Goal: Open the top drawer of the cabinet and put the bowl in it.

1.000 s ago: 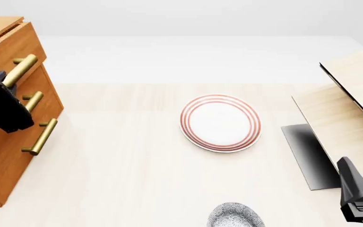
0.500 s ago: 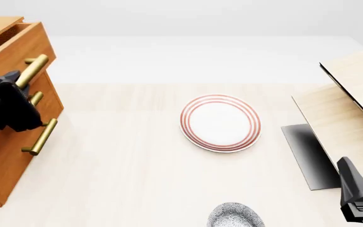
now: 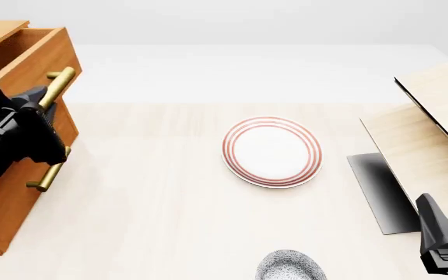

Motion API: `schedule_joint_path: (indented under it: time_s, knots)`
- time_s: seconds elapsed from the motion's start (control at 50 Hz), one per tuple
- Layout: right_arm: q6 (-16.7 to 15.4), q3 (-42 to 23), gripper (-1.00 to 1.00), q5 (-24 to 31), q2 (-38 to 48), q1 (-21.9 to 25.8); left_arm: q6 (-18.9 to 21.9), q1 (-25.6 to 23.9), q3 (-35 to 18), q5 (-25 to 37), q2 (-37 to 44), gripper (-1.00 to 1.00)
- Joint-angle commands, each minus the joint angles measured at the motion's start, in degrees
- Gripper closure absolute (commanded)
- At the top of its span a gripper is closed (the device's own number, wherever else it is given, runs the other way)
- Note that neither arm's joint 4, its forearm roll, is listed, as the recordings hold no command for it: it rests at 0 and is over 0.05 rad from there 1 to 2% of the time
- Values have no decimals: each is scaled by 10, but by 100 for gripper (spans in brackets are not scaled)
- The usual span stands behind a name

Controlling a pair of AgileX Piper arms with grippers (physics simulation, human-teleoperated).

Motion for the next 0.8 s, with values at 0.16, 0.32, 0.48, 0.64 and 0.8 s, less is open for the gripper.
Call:
schedule_joint_path:
  time_s: [0.16,0.32,0.48,0.64,0.8]
  knots:
    - [0,0,-100,0,-1,0,7,-57,-20,-12,6,100]
    - [0,0,-100,0,-1,0,11,-77,-18,-14,-6,100]
    - [0,0,-100,0,0,0,6,-89,-7,-18,-12,100]
    - [0,0,-100,0,0,-1,0,-99,8,-24,-24,100]
    - [0,0,-100,0,-1,0,-8,-113,11,-19,-31,100]
